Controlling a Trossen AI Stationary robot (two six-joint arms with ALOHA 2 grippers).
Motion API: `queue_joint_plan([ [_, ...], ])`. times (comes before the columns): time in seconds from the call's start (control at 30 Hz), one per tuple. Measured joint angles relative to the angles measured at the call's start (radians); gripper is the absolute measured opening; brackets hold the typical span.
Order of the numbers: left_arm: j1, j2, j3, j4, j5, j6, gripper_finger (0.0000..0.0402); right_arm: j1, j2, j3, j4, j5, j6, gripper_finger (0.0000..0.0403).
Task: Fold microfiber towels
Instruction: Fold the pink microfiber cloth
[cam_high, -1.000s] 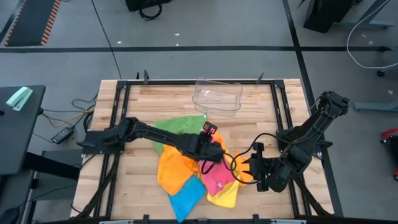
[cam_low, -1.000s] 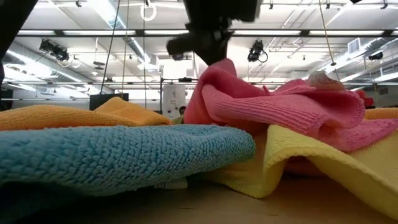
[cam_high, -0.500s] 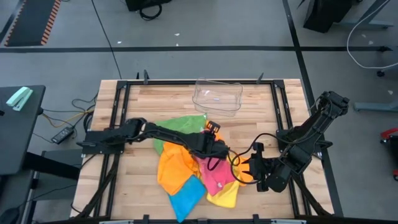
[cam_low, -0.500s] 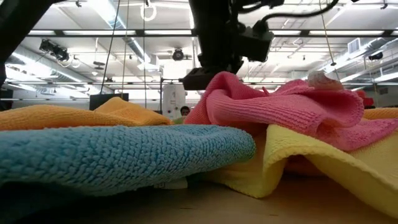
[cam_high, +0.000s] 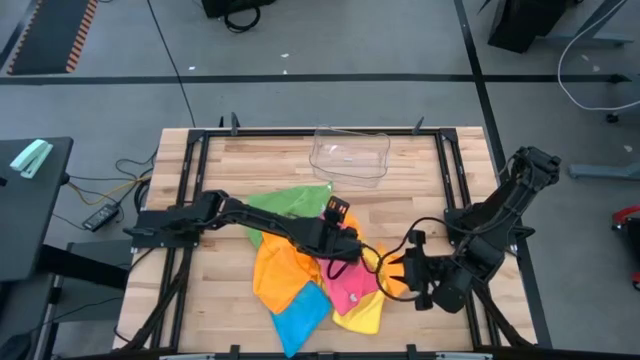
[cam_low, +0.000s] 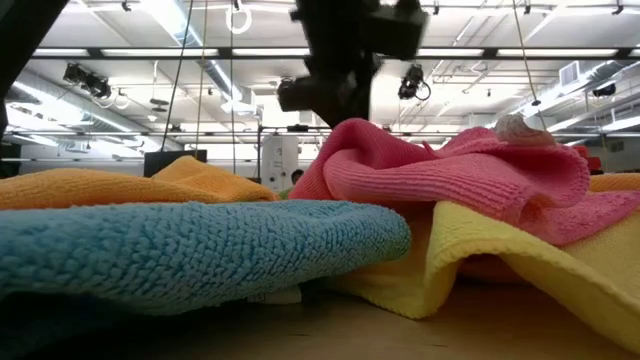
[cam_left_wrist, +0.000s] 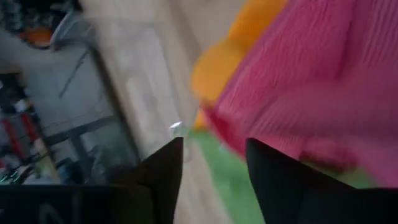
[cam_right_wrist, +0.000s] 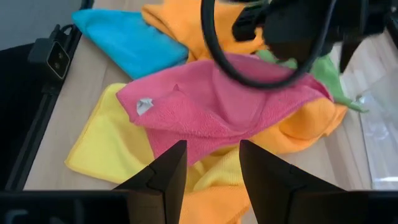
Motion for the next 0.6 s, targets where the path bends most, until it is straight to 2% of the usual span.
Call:
queue_joint_plan([
  [0.1, -0.025, -0.044, 0.000, -0.060, -0.062, -0.062, 0.0202, 0.021, 0.011, -0.034, 0.076, 0.032, -0.024, 0.0156],
  [0.23, -0.056, -0.096, 0.001, -0.126, -0.064, -0.181, 0.0194, 0.021, 0.043, -0.121, 0.245, 0.035, -0.087, 0.0156],
  [0.43, -0.105, -0.151, 0.001, -0.256, 0.043, -0.335, 0.0170, 0.008, 0.083, -0.208, 0.446, 0.024, -0.169, 0.0156],
  [0.6, -0.134, -0.154, 0.001, -0.351, 0.058, -0.472, 0.0154, -0.060, 0.163, -0.221, 0.560, -0.003, -0.213, 0.0156],
])
